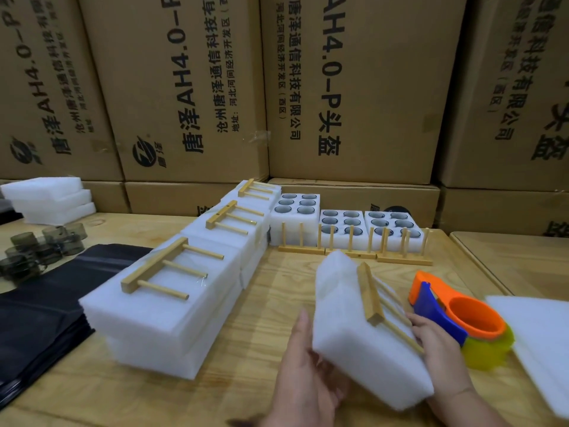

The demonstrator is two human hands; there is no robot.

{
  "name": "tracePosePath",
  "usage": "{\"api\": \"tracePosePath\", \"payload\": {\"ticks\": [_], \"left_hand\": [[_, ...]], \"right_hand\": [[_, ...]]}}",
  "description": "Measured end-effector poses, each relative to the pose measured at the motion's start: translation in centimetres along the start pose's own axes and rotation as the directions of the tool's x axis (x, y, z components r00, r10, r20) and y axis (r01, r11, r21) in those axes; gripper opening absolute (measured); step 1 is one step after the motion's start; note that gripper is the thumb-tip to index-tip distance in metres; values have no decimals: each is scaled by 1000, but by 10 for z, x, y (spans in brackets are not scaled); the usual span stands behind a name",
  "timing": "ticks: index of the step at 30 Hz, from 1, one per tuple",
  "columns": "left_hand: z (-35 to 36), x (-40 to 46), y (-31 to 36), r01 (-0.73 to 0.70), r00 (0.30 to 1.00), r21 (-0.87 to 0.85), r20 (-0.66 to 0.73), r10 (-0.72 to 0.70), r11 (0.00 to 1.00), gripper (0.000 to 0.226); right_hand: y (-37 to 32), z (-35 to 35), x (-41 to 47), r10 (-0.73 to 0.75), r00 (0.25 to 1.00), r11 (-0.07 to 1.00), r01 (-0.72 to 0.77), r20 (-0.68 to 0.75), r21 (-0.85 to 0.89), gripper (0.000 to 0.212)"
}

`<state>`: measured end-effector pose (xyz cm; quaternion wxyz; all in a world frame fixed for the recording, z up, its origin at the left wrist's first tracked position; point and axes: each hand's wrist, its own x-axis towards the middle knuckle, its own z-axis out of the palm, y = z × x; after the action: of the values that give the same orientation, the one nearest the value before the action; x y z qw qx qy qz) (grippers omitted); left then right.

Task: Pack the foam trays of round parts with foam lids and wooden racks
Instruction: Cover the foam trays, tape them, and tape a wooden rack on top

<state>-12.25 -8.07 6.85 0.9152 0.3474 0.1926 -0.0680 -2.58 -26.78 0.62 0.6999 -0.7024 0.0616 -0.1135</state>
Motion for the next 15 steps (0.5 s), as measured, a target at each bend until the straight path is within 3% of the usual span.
{"api": "tracePosePath", "payload": {"ticks": [3, 7, 10, 13, 15], "left_hand": [[9, -3, -20, -135, 991, 125, 31, 132, 983, 77], [15, 1, -33, -310, 943, 208, -59, 328, 928, 71], [12, 4, -25, -242, 952, 123, -162, 260, 962, 45], [2, 11, -7, -150, 973, -65, -188, 136, 986, 47], [-8, 21, 6, -167, 966, -96, -214, 143, 981, 40]], "right_hand": [[3, 7, -2, 30, 999, 999, -30, -32, 19, 33], [-1, 7, -10, -44, 998, 999, 45, -37, 10, 39], [-5, 11, -16, -126, 990, 983, 133, 59, -125, 39], [-5, 16, -20, -163, 970, 906, 219, 178, -363, 36], [-7, 22, -22, -138, 960, 802, 251, 242, -541, 27]]}}
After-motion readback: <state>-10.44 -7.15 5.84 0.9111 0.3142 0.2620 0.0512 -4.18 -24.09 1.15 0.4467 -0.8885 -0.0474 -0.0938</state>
